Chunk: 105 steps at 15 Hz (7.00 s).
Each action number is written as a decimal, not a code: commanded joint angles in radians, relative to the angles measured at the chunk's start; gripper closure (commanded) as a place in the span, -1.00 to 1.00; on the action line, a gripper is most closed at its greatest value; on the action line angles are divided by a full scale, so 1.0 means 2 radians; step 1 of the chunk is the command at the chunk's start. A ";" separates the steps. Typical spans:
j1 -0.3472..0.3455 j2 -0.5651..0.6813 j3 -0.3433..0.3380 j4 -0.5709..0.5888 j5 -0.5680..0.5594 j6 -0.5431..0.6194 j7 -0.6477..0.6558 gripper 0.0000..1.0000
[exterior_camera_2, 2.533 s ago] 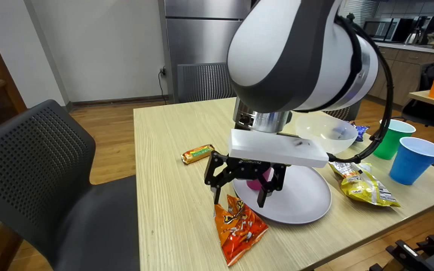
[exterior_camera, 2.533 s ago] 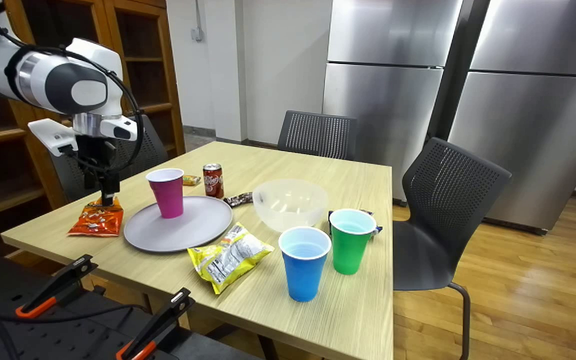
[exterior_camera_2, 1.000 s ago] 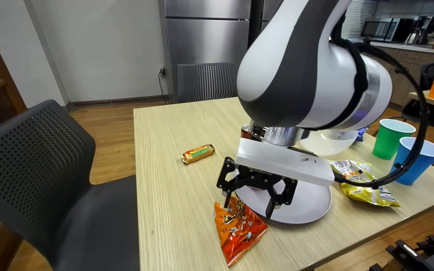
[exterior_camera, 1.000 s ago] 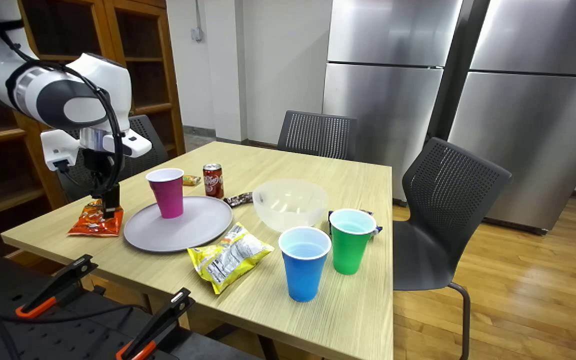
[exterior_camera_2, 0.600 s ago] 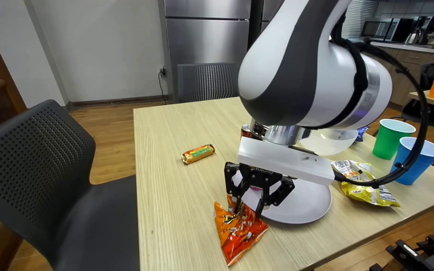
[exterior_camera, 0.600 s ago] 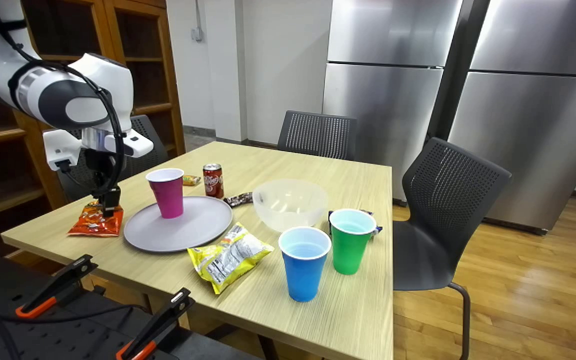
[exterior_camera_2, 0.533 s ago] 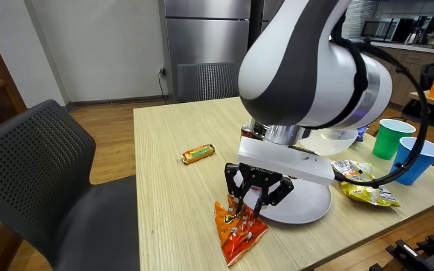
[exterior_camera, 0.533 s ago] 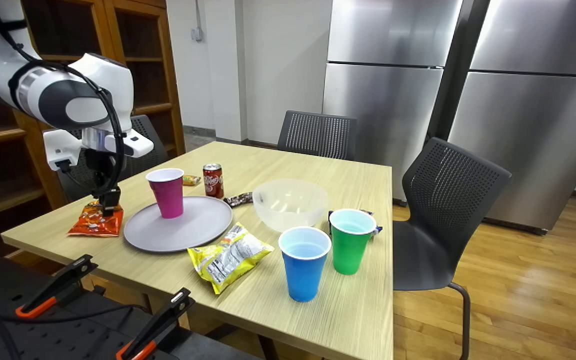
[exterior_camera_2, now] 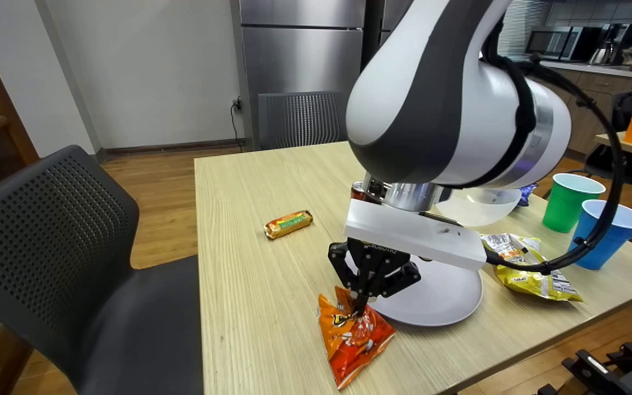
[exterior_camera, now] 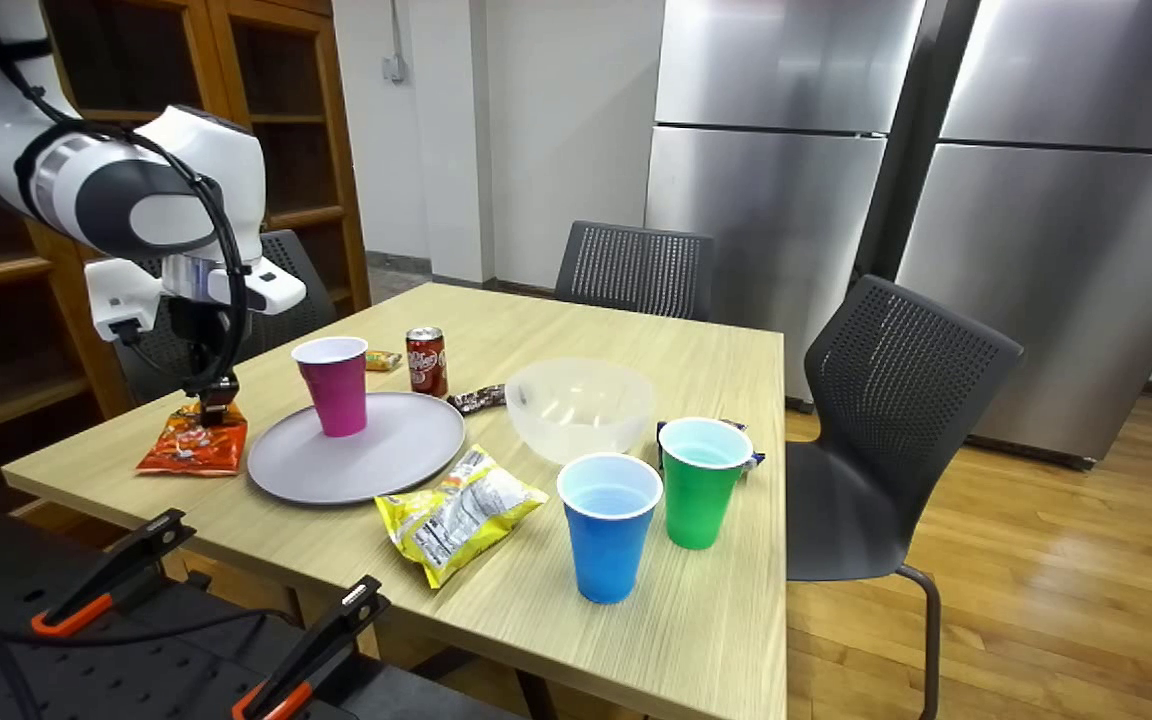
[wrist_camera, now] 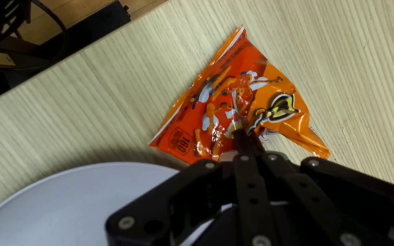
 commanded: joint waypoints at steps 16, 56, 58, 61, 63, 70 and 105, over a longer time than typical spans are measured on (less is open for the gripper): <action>0.015 -0.099 0.020 -0.005 -0.047 -0.004 -0.002 1.00; -0.106 -0.374 -0.059 -0.114 -0.323 -0.028 0.210 1.00; -0.125 -0.374 -0.056 -0.112 -0.336 -0.031 0.222 1.00; -0.143 -0.367 -0.062 -0.105 -0.343 -0.038 0.223 1.00; -0.163 -0.360 -0.059 -0.096 -0.330 -0.043 0.204 1.00; -0.192 -0.321 -0.098 -0.054 -0.327 -0.074 0.155 1.00; -0.172 0.033 -0.218 0.279 -0.233 -0.260 0.057 1.00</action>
